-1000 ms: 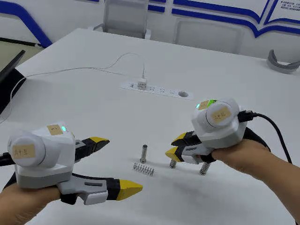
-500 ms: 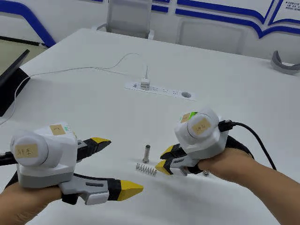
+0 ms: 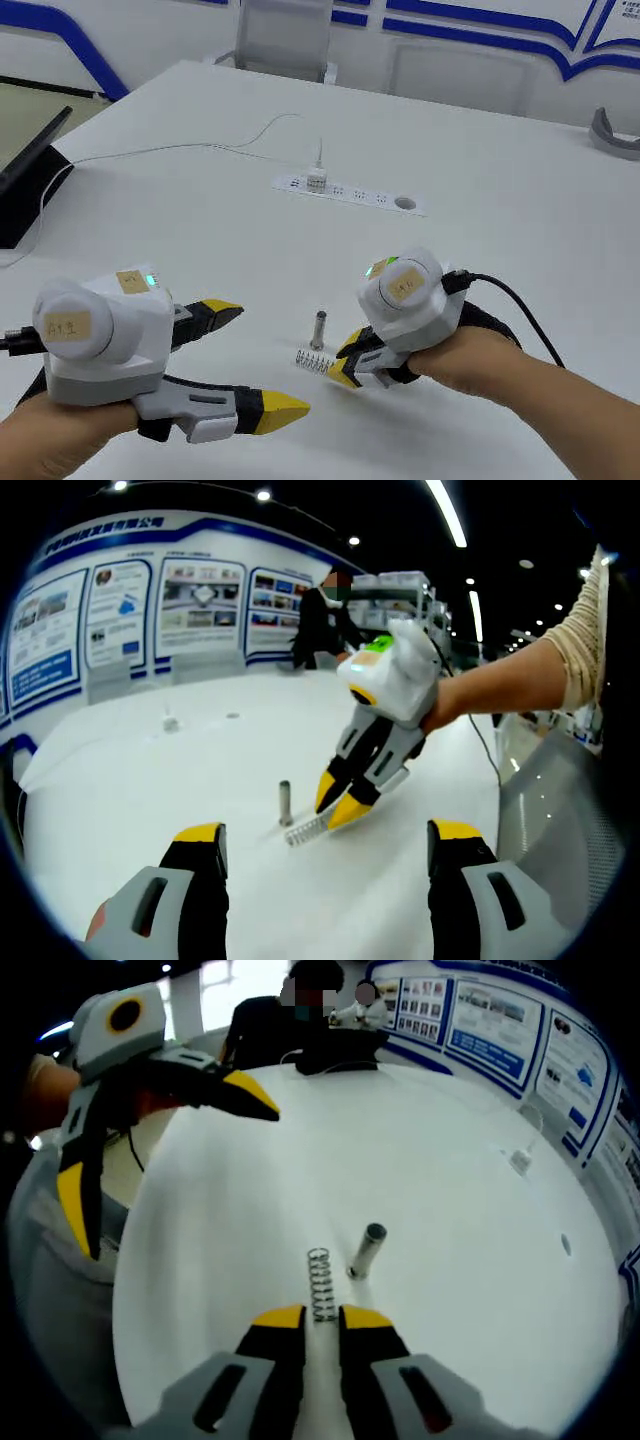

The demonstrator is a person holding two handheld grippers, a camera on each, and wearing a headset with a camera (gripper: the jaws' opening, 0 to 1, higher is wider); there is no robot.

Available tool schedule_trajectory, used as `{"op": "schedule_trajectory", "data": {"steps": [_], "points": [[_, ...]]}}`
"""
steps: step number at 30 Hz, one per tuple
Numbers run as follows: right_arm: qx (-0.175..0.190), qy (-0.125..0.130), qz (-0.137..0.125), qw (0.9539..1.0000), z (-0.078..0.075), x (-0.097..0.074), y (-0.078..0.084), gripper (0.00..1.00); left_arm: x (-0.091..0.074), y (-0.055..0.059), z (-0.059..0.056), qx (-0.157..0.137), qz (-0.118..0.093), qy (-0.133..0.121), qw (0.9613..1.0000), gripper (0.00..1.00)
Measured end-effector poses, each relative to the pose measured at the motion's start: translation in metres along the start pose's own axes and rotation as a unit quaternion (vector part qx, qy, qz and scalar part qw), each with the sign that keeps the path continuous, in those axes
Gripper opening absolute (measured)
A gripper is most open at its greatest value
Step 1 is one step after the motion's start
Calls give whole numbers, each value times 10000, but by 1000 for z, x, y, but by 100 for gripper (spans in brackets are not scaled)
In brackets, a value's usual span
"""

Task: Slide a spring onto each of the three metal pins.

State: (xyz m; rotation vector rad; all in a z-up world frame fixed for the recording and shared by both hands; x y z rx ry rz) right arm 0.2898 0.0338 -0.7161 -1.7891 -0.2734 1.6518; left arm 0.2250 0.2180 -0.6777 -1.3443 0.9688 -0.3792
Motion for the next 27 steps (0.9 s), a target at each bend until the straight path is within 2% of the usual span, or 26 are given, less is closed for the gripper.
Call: {"op": "schedule_trajectory", "data": {"steps": [15, 22, 27], "points": [[158, -118, 86, 9998, -2, 6, 5, 12, 1, 3, 0, 30, 89, 10, 10000, 82], [101, -173, 134, 9997, 5, -5, 9, 12, 3, 5, -2, 59, 149, 59, 9999, 81], [-84, -269, 133, 9995, 14, -19, 7, 12, 6, 7, -7, 104, 201, 176, 9996, 78]]}}
Point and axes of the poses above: the centre of the closed fingertips' face, and the gripper's own axes: x roughly forward along the fingers, z roughly to its left, y roughly out of its underside, the point moved 10 cm from there along -x, roughly backward along the fingers, and after that the axes turned 5 degrees about -y, right-handed, at the moved point
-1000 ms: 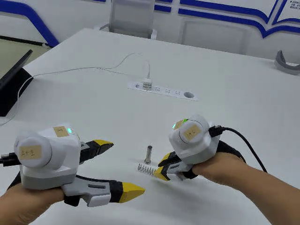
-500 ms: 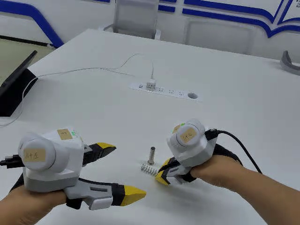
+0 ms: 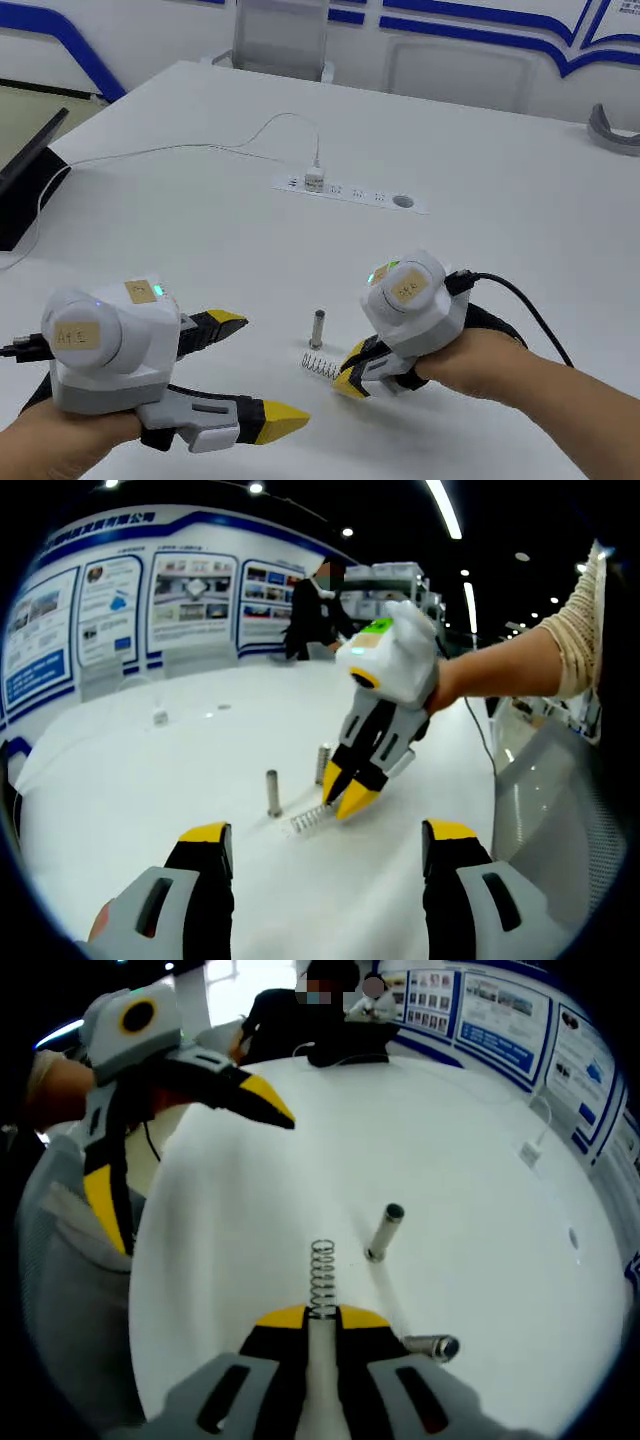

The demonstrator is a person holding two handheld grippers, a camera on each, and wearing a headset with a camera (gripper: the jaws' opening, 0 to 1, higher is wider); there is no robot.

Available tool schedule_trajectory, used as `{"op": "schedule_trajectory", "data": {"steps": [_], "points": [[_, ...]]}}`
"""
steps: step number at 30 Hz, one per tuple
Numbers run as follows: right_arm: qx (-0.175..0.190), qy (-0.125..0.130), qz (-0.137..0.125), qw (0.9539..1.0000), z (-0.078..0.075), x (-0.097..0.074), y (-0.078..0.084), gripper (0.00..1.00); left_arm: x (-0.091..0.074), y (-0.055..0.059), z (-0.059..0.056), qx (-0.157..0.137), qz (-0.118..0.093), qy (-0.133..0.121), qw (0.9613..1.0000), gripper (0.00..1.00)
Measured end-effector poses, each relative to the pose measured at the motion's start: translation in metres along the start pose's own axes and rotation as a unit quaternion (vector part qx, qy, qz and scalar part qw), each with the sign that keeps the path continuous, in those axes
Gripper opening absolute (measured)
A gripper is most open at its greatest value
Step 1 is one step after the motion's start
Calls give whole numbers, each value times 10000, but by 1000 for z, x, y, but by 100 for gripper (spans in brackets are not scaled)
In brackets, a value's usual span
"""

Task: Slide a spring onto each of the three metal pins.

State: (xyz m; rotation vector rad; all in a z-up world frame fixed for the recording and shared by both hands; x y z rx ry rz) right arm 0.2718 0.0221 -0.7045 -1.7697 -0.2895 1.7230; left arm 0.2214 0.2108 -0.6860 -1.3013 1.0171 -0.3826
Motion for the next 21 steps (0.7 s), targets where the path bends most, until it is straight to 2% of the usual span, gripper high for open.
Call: {"op": "schedule_trajectory", "data": {"steps": [12, 21], "points": [[-495, -216, 53, 9985, 21, -35, -2, 12, 9, -2, -11, 147, 65, 345, 9993, 68], [-782, -434, 133, 9959, 32, -46, -5, 12, 14, -4, -19, 331, 137, 646, 9973, 49]]}}
Point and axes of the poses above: the centre of the closed fingertips' face, and the gripper's own axes: x roughly forward along the fingers, z roughly to its left, y roughly out of its underside, the point moved 10 cm from there along -x, roughly backward along the fingers, and after that the axes turned 5 degrees about -y, right-handed, at the moved point
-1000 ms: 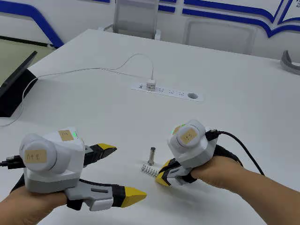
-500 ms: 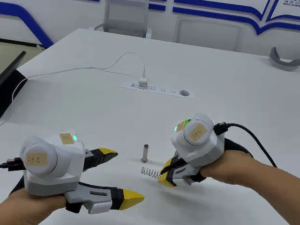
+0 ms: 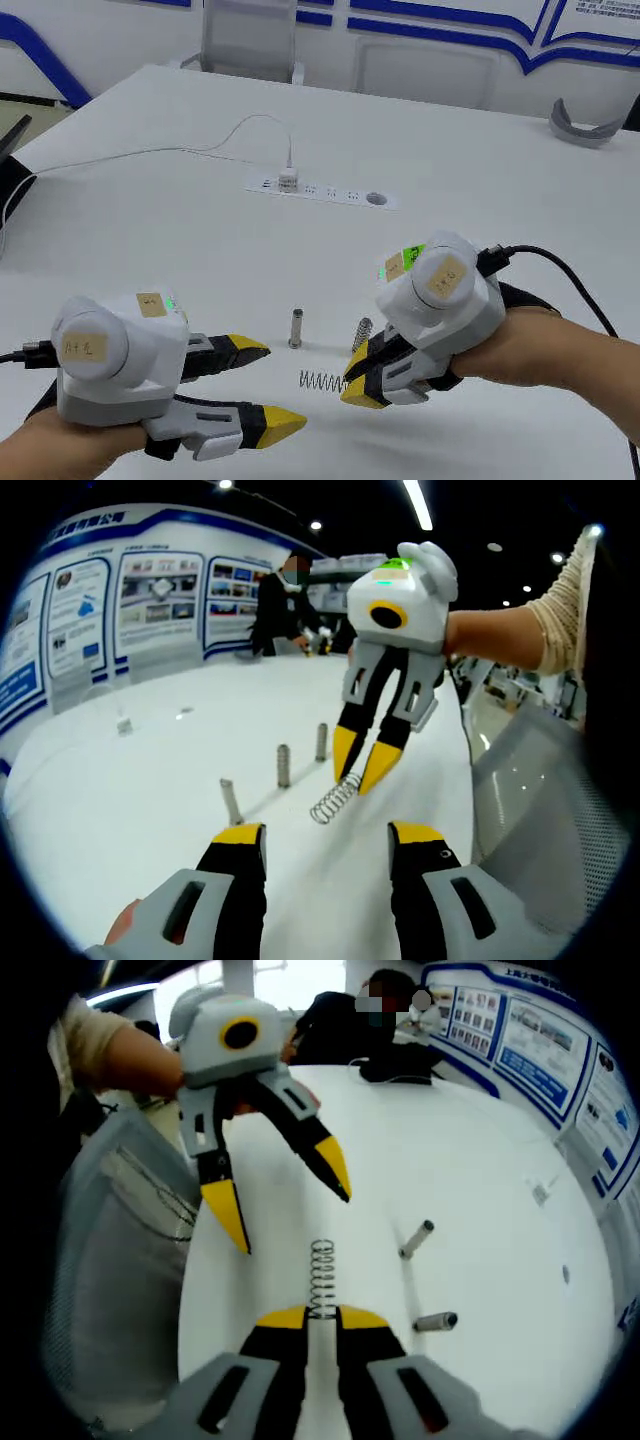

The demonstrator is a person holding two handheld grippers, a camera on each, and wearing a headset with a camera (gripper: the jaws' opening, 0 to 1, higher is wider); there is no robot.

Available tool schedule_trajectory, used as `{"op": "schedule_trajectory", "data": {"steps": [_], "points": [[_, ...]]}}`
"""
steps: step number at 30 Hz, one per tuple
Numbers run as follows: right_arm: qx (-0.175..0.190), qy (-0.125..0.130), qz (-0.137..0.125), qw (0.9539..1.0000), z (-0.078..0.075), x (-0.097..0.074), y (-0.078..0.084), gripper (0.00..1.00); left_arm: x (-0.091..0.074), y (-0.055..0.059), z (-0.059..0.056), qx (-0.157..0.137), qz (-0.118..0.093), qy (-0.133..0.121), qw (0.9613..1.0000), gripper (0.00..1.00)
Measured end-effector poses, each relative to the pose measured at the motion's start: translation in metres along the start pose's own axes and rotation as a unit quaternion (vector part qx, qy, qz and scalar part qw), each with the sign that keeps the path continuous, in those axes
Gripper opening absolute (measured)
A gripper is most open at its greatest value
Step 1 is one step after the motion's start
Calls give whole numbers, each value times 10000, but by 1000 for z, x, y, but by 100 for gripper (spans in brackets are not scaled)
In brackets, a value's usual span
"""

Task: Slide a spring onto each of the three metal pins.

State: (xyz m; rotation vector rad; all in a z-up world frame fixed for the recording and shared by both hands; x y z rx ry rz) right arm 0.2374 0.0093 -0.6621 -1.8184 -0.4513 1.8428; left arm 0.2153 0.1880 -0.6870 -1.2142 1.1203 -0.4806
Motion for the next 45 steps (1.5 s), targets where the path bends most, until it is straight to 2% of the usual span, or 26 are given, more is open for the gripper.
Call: {"op": "schedule_trajectory", "data": {"steps": [7, 19, 33, 36, 45], "points": [[-131, -124, 39, 9998, 4, -2, -3, 12, 3, 0, -3, 56, 77, 171, 9998, 37], [-458, -410, 131, 9980, 13, -4, -8, 12, 8, -1, -14, 334, 131, 470, 9983, 21], [-629, -591, 193, 9961, 19, -5, -12, 12, 10, -2, -19, 486, 171, 595, 9969, 15], [-666, -611, 205, 9957, 20, -6, -14, 12, 11, -1, -22, 593, 236, 625, 9960, 13], [-708, -598, 76, 9957, 22, -15, -24, 11, 12, -1, -23, 698, 306, 666, 9949, 12]]}}
Point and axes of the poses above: the centre of the closed fingertips' face, and the gripper's own axes: x roughly forward along the fingers, z roughly to its left, y roughly out of its underside, the point moved 10 cm from there along -x, roughly backward along the fingers, and after that the axes turned 5 degrees about -y, right-handed, at the moved point
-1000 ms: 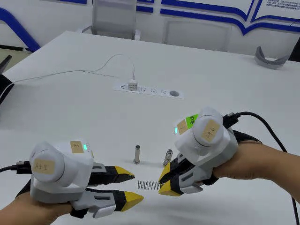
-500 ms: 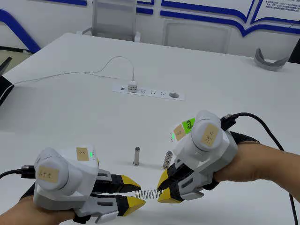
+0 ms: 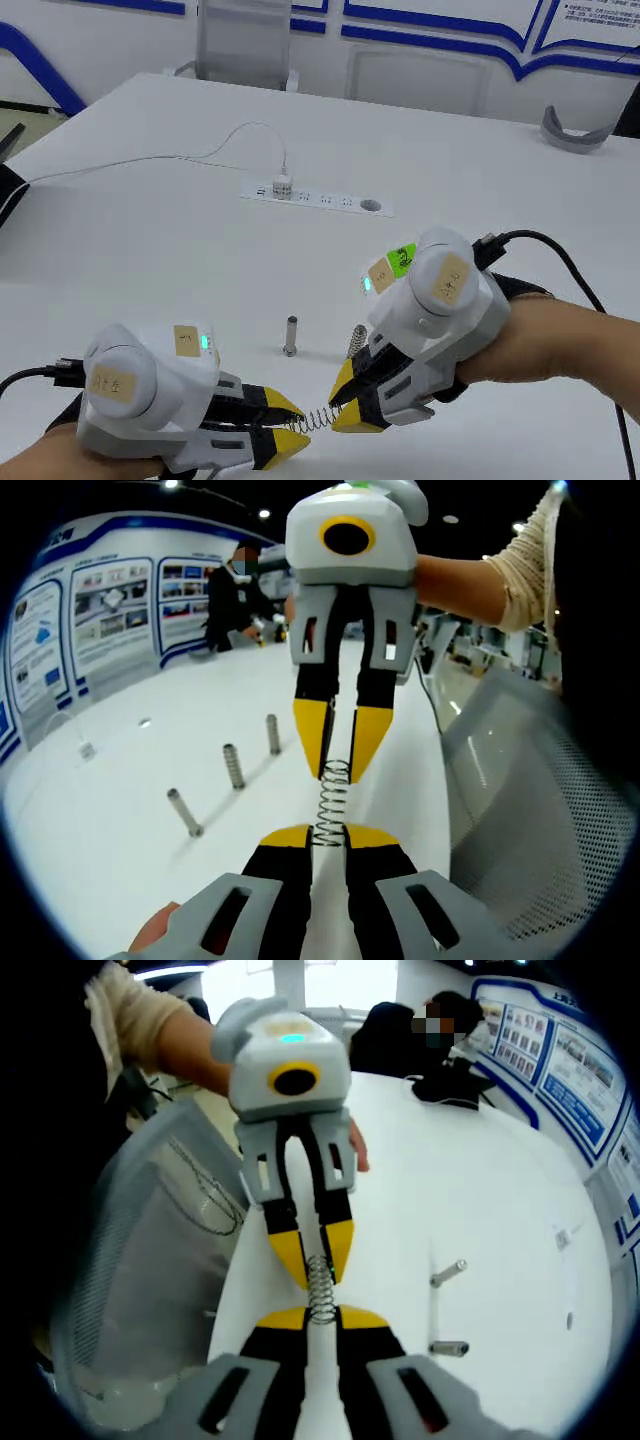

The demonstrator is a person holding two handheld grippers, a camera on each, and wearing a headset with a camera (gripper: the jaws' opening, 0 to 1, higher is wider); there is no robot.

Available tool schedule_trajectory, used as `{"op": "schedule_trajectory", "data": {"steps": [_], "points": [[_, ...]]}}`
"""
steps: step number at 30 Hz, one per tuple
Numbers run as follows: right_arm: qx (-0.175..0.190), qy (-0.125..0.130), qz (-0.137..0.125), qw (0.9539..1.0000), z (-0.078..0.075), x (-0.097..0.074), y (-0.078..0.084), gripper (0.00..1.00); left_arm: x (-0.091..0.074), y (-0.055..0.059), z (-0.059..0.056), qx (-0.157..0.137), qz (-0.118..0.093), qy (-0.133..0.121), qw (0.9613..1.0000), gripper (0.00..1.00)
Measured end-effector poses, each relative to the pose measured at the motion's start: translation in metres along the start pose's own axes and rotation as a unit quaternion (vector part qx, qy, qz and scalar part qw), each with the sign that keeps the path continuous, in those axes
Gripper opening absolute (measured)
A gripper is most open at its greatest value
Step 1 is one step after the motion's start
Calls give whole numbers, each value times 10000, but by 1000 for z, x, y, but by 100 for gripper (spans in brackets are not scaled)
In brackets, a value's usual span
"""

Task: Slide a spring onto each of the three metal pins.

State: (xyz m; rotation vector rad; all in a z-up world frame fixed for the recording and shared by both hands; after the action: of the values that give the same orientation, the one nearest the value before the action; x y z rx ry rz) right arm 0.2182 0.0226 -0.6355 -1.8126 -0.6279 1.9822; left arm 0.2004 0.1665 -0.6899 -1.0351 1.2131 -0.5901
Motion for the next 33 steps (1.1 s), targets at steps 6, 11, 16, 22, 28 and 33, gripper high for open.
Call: {"op": "schedule_trajectory", "data": {"steps": [6, 11, 16, 22, 28, 33], "points": [[-40, 73, -134, 9999, 1, -4, -8, 11, 0, 0, 1, 7, -3, -20, 10000, 12], [-79, 117, -239, 9996, 1, -6, -15, 11, 0, -1, 1, 3, -32, -35, 10000, 12], [-127, 160, -266, 9994, 1, -6, -19, 11, 1, -2, 1, 5, -54, -41, 10000, 11], [-135, 198, -335, 9992, 1, -8, -24, 12, 2, -3, 1, 8, -98, -45, 9999, 11], [-79, 206, -378, 9990, 0, -7, -26, 12, 2, -4, 1, 18, -98, -52, 9999, 11], [-17, 167, -346, 9993, -1, -4, -25, 13, 2, -5, 2, 19, -132, -55, 9999, 11]]}}
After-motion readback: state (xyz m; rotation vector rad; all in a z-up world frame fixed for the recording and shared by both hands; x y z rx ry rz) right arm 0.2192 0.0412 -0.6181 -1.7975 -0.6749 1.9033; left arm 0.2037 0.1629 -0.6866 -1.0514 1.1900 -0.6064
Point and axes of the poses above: the centre of the closed fingertips' face, and the gripper's own axes: x roughly forward along the fingers, z roughly to its left, y roughly out of its underside, the point moved 10 cm from there along -x, roughly backward along the fingers, and after that the axes turned 5 degrees about -y, right-handed, at the moved point
